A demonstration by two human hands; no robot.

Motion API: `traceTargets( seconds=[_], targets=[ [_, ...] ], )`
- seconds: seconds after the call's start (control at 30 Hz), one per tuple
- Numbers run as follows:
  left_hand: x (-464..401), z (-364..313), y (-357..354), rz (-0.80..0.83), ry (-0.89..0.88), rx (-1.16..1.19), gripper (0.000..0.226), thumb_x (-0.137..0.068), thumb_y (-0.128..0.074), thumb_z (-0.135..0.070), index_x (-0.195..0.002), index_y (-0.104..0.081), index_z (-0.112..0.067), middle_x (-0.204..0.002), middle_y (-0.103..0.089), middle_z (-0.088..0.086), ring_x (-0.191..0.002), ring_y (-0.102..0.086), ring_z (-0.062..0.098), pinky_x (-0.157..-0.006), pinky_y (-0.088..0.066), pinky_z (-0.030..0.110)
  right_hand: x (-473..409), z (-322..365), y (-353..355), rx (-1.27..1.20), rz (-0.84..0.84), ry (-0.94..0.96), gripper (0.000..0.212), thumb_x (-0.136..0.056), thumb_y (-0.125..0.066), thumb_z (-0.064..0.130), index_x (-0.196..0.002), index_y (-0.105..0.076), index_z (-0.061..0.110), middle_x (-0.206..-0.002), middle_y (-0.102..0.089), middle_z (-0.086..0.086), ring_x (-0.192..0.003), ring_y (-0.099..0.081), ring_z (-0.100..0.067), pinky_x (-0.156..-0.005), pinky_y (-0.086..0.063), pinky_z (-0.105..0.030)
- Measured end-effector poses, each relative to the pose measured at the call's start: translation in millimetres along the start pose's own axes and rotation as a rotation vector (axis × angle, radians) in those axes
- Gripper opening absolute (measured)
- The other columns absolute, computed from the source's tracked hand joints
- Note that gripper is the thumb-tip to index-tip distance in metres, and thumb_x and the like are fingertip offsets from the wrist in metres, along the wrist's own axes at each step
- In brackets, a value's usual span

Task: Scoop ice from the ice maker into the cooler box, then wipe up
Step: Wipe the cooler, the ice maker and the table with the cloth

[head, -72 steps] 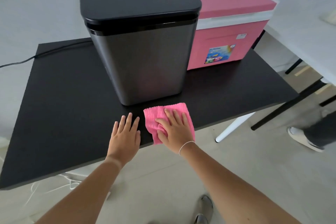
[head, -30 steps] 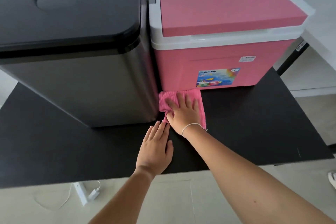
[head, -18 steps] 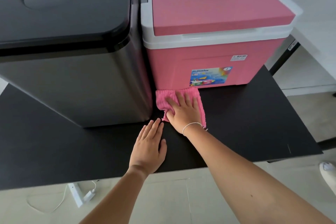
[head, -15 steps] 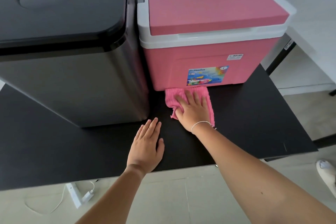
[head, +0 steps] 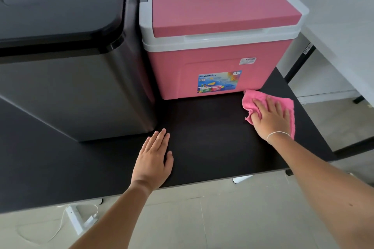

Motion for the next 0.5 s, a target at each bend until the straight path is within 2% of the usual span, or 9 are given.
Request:
traceTargets(
  seconds=[0.17,0.3,0.33,0.43,0.5],
  targets=[
    [-0.7,1.0,-2.1,0.003,0.004,-0.005,0.07,-0.085,-0.013,-0.044,-0.145,-0.033,-0.013,-0.155,-0.026,0.0,-0.145,-0.018,0.015,-0.118,-0.006,0.027,15.8,12.0,0.5,-0.026,0.014,-0.004,0.052,-0.097,-0.022,0.045,-0.149,-0.017,0.036,-0.159,-0.01,-0.005,-0.145,-0.01,-0.032,-0.118,-0.009,-0.05],
    [-0.3,-1.0,-2.5,0.008,-0.003,-0.038,0.072,-0.084,-0.009,-0.045,-0.147,-0.029,-0.015,-0.156,-0.023,-0.001,-0.145,-0.015,0.015,-0.117,-0.003,0.025,47.7,49.7,-0.7,-0.066,0.035,0.144,0.052,-0.095,-0.026,0.045,-0.146,-0.019,0.04,-0.16,-0.009,-0.003,-0.145,-0.01,-0.032,-0.117,-0.008,-0.05],
    [0.0,-1.6,-1.8,0.011,0.0,-0.042,0.073,-0.084,-0.007,-0.046,-0.147,-0.028,-0.015,-0.156,-0.022,-0.002,-0.146,-0.014,0.014,-0.117,-0.002,0.025,57.6,64.1,-1.6,-0.083,0.046,0.195,0.053,-0.094,-0.024,0.046,-0.146,-0.02,0.041,-0.16,-0.009,-0.002,-0.145,-0.01,-0.032,-0.117,-0.006,-0.05],
    [0.7,-4.0,0.4,0.019,0.009,-0.032,0.076,-0.081,-0.004,-0.047,-0.148,-0.025,-0.015,-0.157,-0.018,-0.003,-0.146,-0.011,0.014,-0.116,0.002,0.023,84.1,101.8,-6.2,-0.083,0.064,0.354,0.065,-0.085,-0.003,0.052,-0.147,-0.018,0.039,-0.16,-0.008,-0.003,-0.146,-0.008,-0.034,-0.116,-0.002,-0.05],
    [0.7,-4.2,1.1,0.025,0.011,-0.029,0.077,-0.081,-0.003,-0.048,-0.148,-0.023,-0.016,-0.157,-0.016,-0.003,-0.146,-0.009,0.013,-0.115,0.003,0.022,93.8,110.0,-11.0,-0.063,0.055,0.426,0.065,-0.086,-0.002,0.052,-0.147,-0.02,0.039,-0.16,-0.009,-0.002,-0.146,-0.009,-0.033,-0.116,0.0,-0.049]
  ],
)
Point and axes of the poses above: each hand's wrist, its own x-axis away from the middle knuckle, its own y-axis out of the back of the hand, z = x × y, the point moved 1 cm from there along -x, towards the middle knuckle
